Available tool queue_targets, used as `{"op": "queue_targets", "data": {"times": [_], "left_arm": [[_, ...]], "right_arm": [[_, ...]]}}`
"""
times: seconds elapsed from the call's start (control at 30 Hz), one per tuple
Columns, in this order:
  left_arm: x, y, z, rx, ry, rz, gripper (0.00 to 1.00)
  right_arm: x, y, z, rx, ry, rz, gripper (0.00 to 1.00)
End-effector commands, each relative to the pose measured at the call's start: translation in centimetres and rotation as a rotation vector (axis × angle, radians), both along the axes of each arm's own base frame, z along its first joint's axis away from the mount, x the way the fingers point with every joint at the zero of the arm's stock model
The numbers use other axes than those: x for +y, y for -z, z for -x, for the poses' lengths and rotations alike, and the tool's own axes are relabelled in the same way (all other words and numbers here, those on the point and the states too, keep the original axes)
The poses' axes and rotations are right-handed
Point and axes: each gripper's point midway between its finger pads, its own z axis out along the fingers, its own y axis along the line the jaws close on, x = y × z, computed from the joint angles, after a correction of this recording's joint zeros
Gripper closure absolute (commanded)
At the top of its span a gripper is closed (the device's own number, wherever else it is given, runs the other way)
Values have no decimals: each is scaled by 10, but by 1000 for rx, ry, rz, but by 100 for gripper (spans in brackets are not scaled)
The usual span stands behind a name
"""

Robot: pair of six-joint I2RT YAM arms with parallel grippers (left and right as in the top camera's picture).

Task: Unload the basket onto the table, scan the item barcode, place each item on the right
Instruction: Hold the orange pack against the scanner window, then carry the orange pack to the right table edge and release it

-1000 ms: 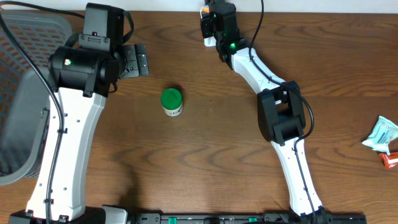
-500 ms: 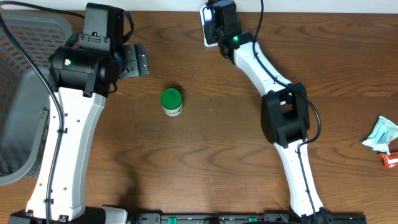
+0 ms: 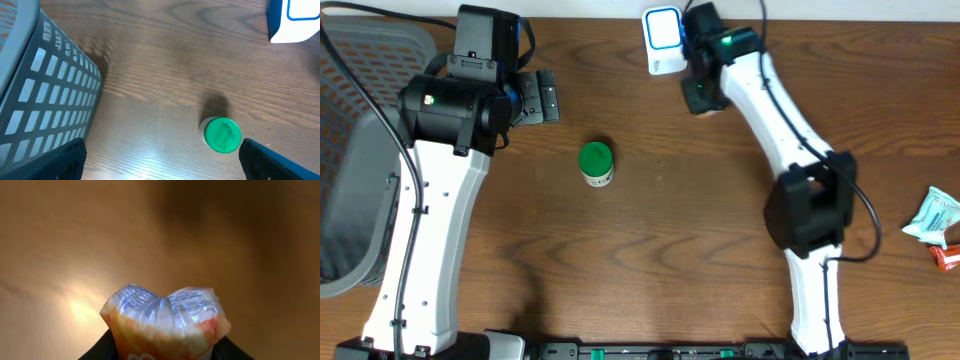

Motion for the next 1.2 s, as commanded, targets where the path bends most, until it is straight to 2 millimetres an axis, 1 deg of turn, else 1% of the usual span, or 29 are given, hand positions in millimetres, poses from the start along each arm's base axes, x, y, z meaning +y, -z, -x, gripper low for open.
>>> {"op": "queue_targets", "data": {"times": [0.0, 0.03, 0.07, 0.17, 0.33, 0.47, 0.5, 0.57, 0.6, 0.7, 0.8, 0.9, 1.0, 1.03, 1.1, 1.13, 1.17], "left_arm": [[5, 0, 0, 1, -12, -15, 2], [5, 0, 0, 1, -12, -15, 2], [5, 0, 0, 1, -12, -15, 2], [5, 0, 0, 1, -12, -15, 2], [5, 0, 0, 1, -12, -15, 2], [5, 0, 0, 1, -12, -15, 2], [5, 0, 0, 1, -12, -15, 2], [5, 0, 0, 1, -12, -15, 2], [5, 0, 0, 1, -12, -15, 2], [5, 0, 0, 1, -12, -15, 2], [5, 0, 0, 1, -12, -15, 2], [5, 0, 0, 1, -12, -15, 2], [5, 0, 0, 1, -12, -15, 2], [5, 0, 0, 1, -12, -15, 2], [5, 0, 0, 1, -12, -15, 2], [5, 0, 0, 1, -12, -15, 2], [5, 0, 0, 1, -12, -15, 2]], "right_arm": [[-59, -3, 16, 59, 150, 172, 77], [-77, -3, 24, 90, 200, 219, 74], [-91, -1, 29, 109, 234, 249, 73], [-125, 3, 38, 151, 316, 298, 72], [-178, 16, 49, 200, 474, 302, 74], [-223, 30, 58, 227, 594, 293, 77], [-233, 35, 61, 233, 619, 289, 76], [-253, 44, 67, 245, 668, 284, 70], [-263, 49, 71, 249, 694, 281, 70], [-282, 61, 81, 270, 747, 266, 70], [-287, 75, 89, 298, 787, 199, 71], [-296, 82, 101, 331, 817, 191, 73], [-318, 79, 110, 329, 847, 250, 74], [-332, 75, 115, 324, 862, 297, 74], [-351, 70, 123, 322, 882, 362, 69], [-358, 68, 126, 322, 892, 381, 68], [-367, 67, 131, 323, 913, 388, 64]]}}
